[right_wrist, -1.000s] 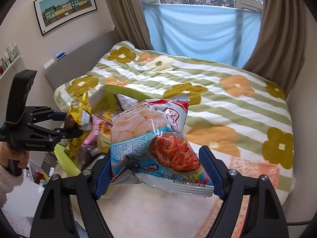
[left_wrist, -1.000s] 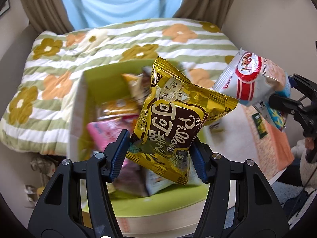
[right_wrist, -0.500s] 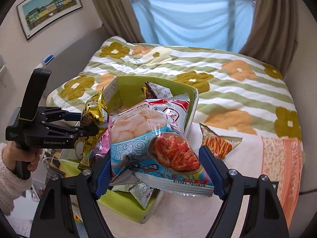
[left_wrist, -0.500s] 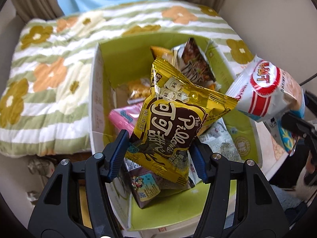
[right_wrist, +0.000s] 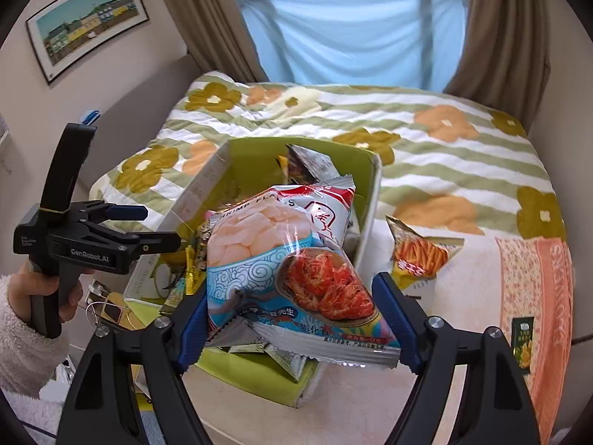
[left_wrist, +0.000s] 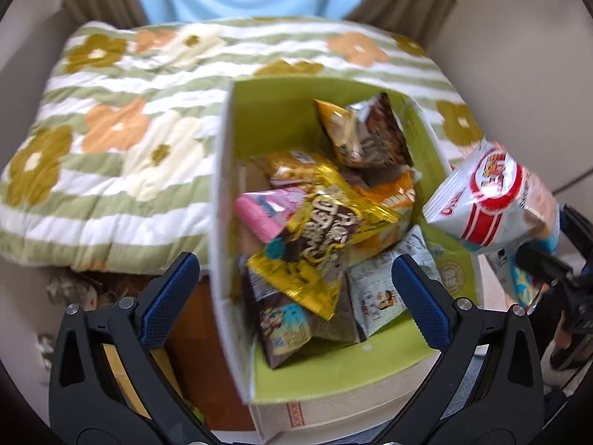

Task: Organize snacks
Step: 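Carry both packs to the yellow box and open the left tool, then open the right tool to drop the shrimp flakes bag into the box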

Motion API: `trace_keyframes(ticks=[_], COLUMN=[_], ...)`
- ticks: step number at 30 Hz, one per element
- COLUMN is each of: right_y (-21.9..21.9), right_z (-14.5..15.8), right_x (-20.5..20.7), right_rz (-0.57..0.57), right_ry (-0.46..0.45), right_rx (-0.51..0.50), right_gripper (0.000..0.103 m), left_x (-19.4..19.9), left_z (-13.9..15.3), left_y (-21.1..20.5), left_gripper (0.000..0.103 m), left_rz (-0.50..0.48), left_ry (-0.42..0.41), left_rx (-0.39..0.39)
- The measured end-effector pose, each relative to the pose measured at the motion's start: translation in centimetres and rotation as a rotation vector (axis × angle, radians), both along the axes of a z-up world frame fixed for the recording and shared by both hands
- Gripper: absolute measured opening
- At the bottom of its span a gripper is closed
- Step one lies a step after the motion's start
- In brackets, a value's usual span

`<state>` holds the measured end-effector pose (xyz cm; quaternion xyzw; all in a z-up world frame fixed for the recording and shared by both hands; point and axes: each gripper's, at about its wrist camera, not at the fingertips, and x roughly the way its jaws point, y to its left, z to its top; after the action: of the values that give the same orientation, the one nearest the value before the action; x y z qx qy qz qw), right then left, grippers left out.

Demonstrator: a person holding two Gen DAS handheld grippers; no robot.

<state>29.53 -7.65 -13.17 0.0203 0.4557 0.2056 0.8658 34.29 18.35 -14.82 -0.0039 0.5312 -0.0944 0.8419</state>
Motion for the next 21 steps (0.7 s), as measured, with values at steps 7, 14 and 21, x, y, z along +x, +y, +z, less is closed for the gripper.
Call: trace_keyframes(ticks=[7, 14, 21], right_y=[1.8, 3.8, 3.5], right_z=[-0.9, -2.1, -1.8], right_x=[-0.3, -1.2, -2.6], right_rz=[0.022, 0.045, 0.032], right_ry=[-0.034, -0.054, -0.076], right_rx=[0.055, 0.106, 0.082], right_gripper=[0.081, 0.102, 0.102], left_x=[-2.4, -4.3, -5.3], left_z=[1.9, 2.1, 1.3], left_y=[0.4, 0.9, 1.0], left_gripper=[0.103, 0.103, 0.103], left_rz=[0.069, 0.123, 0.123], left_ry=[-0.074, -0.087, -0.073], left_rx=[0.022, -0.018, -0.030])
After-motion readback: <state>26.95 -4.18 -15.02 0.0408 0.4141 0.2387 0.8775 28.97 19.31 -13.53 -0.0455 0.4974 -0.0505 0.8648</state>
